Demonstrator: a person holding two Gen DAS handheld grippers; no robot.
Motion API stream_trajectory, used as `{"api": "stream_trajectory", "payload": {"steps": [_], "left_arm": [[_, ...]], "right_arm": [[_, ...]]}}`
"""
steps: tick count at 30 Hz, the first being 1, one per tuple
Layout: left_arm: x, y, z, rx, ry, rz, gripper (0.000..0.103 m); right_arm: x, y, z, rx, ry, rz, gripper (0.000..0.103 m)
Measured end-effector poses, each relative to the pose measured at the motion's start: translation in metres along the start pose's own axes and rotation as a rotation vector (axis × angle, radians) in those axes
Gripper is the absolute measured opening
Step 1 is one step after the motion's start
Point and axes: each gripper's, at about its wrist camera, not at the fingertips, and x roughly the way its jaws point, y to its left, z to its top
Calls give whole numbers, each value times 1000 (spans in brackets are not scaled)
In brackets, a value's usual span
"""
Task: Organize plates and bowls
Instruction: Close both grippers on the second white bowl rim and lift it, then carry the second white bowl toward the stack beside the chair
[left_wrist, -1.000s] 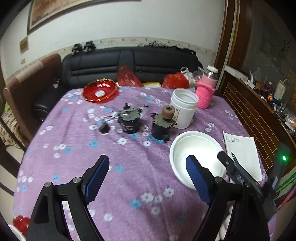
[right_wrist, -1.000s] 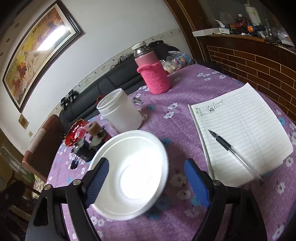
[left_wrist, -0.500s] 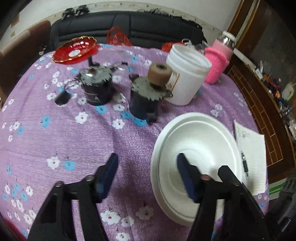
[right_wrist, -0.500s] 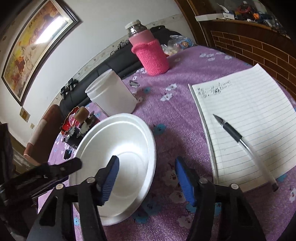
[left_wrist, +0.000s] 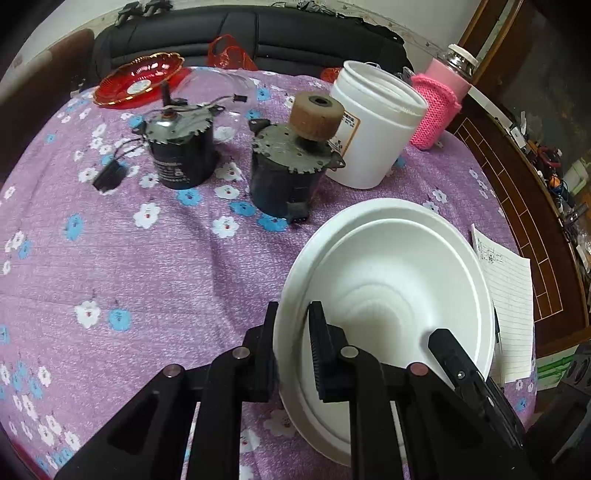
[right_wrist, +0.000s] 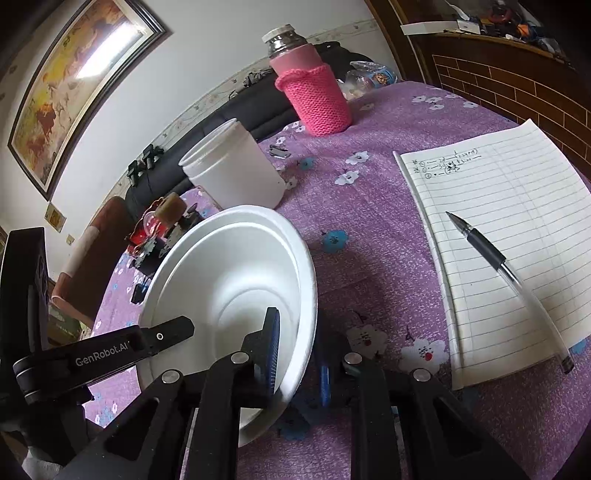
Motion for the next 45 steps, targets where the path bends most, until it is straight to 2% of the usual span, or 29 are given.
{"api": "stream_trajectory", "payload": {"steps": [6,17,24,35,45], "left_arm": [[-24,9,-13,4,-42,39,14],[-96,47,-48,-25,-141,104,15],[-142,69,-80,-51,-198,92,15],[-193,77,-149,-52,-275,60,15],[-208,83,-197,-73,-276,34,15]], "right_arm": [[-6,21,-6,-66,-11,17,17],[-23,78,-35,-178,42,113,17],[-52,110,-67,-255,59,118,17],[-105,114,-119,-283,49,145,17],[-134,109,-151,-289,38,152,17]]}}
